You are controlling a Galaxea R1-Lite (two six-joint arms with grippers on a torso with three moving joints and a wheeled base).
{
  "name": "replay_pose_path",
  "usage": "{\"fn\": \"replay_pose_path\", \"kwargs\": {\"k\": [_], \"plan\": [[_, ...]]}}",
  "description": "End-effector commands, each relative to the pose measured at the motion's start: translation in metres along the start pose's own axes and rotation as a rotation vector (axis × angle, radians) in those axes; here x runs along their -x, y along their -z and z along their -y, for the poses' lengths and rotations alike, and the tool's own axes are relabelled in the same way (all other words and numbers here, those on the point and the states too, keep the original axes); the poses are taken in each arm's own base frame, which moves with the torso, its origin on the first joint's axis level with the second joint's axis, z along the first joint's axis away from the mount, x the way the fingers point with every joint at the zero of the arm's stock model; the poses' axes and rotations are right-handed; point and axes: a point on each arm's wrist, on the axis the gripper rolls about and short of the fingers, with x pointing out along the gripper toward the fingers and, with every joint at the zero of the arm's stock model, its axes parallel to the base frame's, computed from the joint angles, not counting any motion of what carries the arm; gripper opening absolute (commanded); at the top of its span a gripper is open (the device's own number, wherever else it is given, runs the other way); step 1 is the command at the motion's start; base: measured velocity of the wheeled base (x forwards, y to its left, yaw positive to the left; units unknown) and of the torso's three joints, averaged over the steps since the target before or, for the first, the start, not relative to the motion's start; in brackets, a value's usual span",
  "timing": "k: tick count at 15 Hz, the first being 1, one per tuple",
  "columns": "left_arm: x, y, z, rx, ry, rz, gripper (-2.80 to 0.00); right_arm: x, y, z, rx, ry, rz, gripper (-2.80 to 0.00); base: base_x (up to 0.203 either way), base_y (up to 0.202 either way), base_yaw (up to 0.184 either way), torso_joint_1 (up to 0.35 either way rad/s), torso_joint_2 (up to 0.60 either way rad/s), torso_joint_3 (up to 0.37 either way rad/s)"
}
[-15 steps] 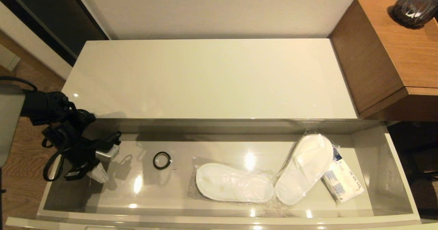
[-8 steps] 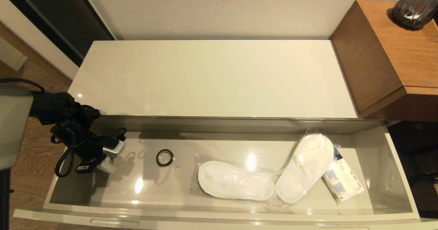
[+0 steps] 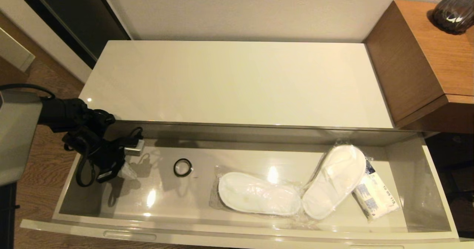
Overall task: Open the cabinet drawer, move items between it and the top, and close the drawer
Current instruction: Take out the adhesive tape from the drawer
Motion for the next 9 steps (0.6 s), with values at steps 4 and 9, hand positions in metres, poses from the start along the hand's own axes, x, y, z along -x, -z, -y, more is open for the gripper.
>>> {"fn": "replay_pose_path", "kwargs": {"k": [4,9], "plan": [[0.027,-0.023,-0.019,0.001,-0.167,0.179,-2.8,0.0,0.0,0.0,0.0,-0.001,-0.001,-2.8,0.0,0.0,0.0,0.0,0.0,0.0],[0.032,-0.039,-0.034,-0.081,-0.316,0.229,-2.8,0.0,0.0,0.0,0.0,-0.001,-0.002,-2.8,0.0,0.0,0.0,0.001,0.01,-0.004]]}}
